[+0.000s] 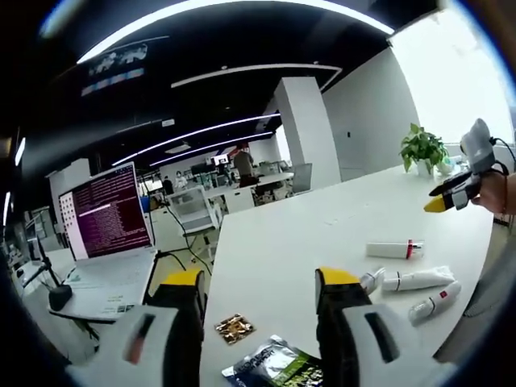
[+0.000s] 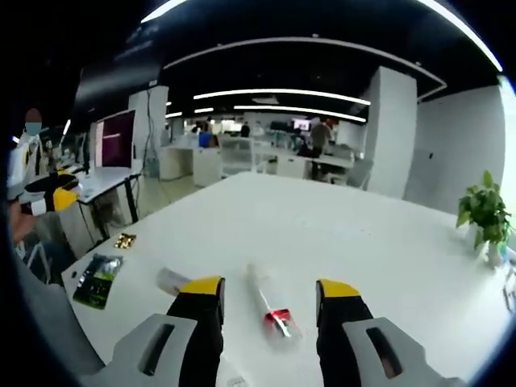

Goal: Arrange the skincare products in the storage area until every visible bottle or jar stands upright without overlapping.

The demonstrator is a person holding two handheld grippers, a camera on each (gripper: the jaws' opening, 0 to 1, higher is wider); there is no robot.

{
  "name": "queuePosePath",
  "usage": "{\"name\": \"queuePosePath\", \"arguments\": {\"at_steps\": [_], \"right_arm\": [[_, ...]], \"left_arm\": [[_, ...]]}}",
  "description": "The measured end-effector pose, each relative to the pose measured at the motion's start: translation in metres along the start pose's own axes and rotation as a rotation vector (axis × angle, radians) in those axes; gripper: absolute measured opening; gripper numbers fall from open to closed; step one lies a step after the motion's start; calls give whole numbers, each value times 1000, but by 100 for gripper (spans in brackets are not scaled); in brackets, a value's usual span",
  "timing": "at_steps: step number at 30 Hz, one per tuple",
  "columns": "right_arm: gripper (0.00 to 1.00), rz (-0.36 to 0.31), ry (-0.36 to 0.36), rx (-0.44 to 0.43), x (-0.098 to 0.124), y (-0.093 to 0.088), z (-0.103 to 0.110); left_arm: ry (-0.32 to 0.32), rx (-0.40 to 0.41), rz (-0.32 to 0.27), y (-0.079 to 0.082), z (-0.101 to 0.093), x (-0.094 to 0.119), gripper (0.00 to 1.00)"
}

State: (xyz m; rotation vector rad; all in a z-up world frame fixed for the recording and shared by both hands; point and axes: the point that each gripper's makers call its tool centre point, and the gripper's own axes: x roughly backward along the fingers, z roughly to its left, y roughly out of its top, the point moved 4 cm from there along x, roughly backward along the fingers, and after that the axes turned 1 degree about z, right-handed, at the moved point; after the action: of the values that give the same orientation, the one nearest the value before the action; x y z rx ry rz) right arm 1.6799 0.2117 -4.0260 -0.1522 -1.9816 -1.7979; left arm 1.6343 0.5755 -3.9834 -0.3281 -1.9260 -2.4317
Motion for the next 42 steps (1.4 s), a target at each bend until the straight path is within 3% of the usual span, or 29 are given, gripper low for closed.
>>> {"name": "queuePosePath", "arguments": {"at_steps": [9, 18, 21, 30, 35, 42], "right_arm": [[46, 38, 40, -6, -24, 6, -6], [45, 184, 52, 118, -68, -18, -15], [46, 233, 88, 69, -82, -30, -15], [48, 339, 123, 79, -115, -47, -22], [49, 416, 168, 95, -130, -60, -17], [49, 471, 216, 108, -142, -69, -8]], "left_arm": [[-4, 4, 11, -2, 1, -3, 50], [-22, 27, 7, -2, 0, -4, 49], [-24, 0, 56, -10, -2, -8, 49], [-24, -18, 68, -12, -5, -6, 49], [-27, -24, 74, -13, -6, -7, 48], [-22, -19, 77, -13, -5, -7, 48]]}}
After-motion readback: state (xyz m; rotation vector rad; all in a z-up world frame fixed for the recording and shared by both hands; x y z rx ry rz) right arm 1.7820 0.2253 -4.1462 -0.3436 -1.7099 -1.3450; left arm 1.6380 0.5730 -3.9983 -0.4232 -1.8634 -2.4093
